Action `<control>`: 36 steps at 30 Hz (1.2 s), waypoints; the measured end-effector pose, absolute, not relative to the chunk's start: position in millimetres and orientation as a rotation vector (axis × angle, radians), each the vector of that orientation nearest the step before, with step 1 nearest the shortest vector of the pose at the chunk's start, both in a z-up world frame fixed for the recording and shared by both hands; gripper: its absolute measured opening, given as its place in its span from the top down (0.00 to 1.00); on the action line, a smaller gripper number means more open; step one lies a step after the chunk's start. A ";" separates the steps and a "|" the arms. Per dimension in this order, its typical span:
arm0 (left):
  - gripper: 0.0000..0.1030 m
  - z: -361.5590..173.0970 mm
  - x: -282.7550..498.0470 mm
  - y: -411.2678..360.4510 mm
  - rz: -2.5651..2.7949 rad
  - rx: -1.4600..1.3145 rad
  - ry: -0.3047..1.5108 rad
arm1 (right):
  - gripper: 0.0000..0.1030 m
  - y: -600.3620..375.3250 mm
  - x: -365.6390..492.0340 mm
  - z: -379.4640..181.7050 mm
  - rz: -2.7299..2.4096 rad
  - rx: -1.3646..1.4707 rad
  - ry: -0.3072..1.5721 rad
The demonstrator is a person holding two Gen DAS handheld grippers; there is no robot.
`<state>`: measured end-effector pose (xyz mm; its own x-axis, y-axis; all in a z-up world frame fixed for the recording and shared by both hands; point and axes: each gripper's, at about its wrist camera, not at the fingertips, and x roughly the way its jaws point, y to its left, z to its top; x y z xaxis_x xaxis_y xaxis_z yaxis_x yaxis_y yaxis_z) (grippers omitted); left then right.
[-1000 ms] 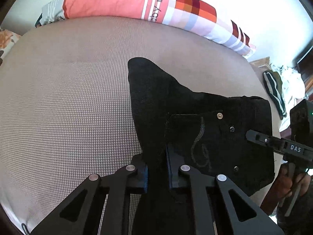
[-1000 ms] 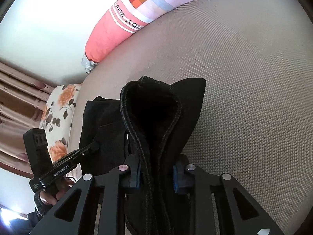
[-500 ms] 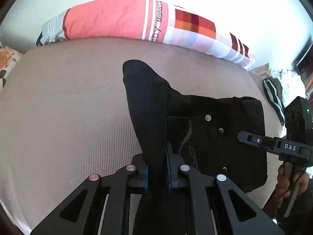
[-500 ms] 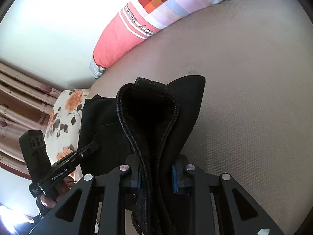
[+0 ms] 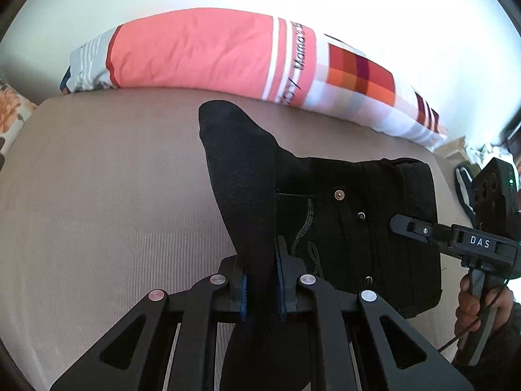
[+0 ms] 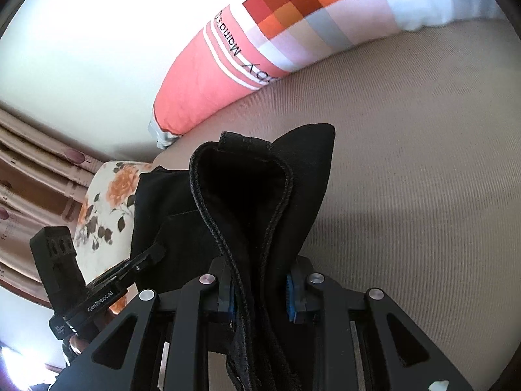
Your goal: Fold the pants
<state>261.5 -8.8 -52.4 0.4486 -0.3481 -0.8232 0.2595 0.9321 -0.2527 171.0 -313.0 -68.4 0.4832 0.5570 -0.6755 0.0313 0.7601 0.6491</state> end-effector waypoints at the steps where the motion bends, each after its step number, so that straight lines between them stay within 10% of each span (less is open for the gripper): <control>1: 0.87 -52.3 267.7 -8.9 -0.374 -0.097 1.038 | 0.79 -313.0 176.6 -67.4 0.350 0.646 1.029; 12: 0.85 -96.6 315.1 1.1 -0.285 -0.104 1.057 | 0.75 -302.6 229.2 -84.6 0.242 0.509 1.056; 19: 0.55 -122.9 312.0 10.6 -0.250 -0.101 1.061 | 0.52 -307.2 223.8 -106.7 0.112 0.438 1.068; 36: 0.37 -72.1 197.7 24.3 -0.097 0.068 0.949 | 0.49 -287.7 124.3 -56.9 0.025 0.297 0.944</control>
<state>197.7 24.3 -72.1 0.5789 -0.0532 -0.8137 0.1132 0.9935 0.0156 124.3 -287.7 -56.9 0.5897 0.1496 -0.7937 0.1081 0.9592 0.2611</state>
